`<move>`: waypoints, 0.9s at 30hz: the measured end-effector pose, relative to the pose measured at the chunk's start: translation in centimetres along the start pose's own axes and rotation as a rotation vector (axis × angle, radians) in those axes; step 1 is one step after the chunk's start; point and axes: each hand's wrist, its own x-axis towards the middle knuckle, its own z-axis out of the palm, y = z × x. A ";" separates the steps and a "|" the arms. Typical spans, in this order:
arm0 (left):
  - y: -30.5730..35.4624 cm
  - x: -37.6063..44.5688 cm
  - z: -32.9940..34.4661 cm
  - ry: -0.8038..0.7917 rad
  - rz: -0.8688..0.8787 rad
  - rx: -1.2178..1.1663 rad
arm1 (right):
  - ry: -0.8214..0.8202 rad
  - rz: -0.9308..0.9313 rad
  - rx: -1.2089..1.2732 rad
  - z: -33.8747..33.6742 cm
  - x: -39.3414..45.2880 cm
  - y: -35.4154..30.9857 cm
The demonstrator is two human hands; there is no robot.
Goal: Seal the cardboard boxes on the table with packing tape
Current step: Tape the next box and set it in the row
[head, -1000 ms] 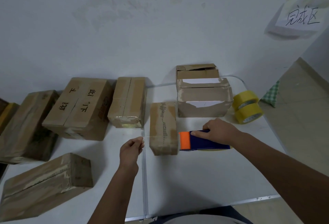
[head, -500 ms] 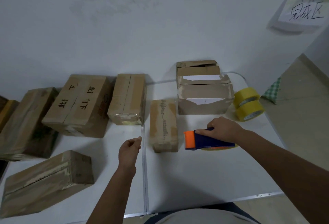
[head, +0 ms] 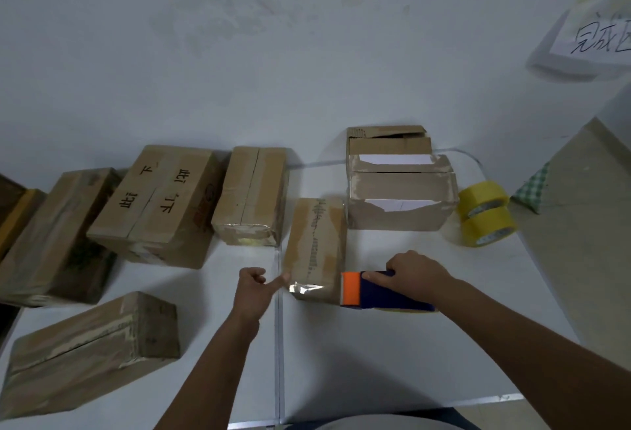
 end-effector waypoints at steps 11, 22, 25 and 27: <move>-0.6 2.0 -0.6 -0.178 -0.016 0.130 | 0.036 0.121 -0.006 1.1 -0.5 -0.3; -1.9 2.3 -4.1 -0.001 0.320 0.570 | 0.054 0.127 -0.064 0.9 -0.7 -0.9; -1.9 1.8 -4.8 0.139 0.343 0.611 | 0.062 0.124 -0.081 0.9 -0.6 -0.9; -1.7 0.8 -4.5 0.216 0.633 0.686 | 0.059 0.124 -0.090 1.0 -0.5 -0.9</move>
